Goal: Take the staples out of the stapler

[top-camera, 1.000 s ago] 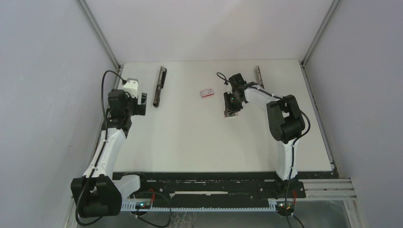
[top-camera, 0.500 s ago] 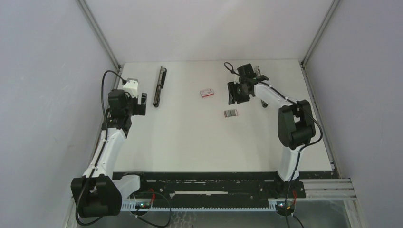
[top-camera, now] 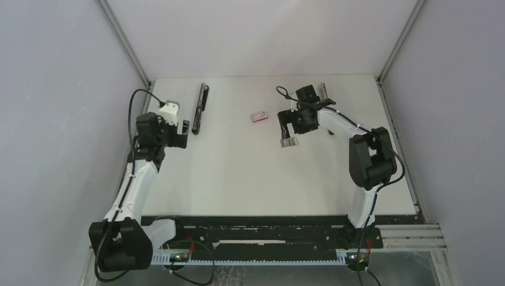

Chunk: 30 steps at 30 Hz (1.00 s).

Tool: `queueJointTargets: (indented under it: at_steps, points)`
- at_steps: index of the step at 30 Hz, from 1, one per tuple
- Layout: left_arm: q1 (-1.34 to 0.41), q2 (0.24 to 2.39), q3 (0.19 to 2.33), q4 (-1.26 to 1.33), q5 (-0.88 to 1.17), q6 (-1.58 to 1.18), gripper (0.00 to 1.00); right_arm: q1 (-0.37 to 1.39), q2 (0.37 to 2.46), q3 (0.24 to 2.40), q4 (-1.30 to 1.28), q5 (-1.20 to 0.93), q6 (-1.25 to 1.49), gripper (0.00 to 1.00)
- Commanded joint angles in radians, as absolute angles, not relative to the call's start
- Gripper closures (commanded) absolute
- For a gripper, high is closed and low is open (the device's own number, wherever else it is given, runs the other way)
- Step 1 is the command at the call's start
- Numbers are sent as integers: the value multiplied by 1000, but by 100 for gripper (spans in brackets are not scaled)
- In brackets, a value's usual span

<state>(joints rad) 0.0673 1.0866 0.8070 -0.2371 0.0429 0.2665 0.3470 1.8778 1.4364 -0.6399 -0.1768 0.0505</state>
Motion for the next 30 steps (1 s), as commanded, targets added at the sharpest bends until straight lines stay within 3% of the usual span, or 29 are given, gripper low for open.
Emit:
queueJointTargets:
  at_steps: [1, 4, 7, 14, 30]
  points:
    - [73, 1101, 878, -286, 336, 380, 0, 325, 1863, 1426, -611, -219, -36, 0]
    - [62, 1146, 915, -327, 528, 468, 0, 298, 1836, 1415, -596, -246, -117, 0]
    - [20, 1230, 1000, -384, 581, 536, 0, 263, 1810, 1409, -594, -300, -185, 0]
    - [-131, 1445, 1192, -429, 528, 599, 0, 161, 1782, 1429, -644, -404, -187, 0]
    - [-337, 2030, 1888, -742, 426, 598, 0, 2, 1714, 1465, -789, -571, -252, 0]
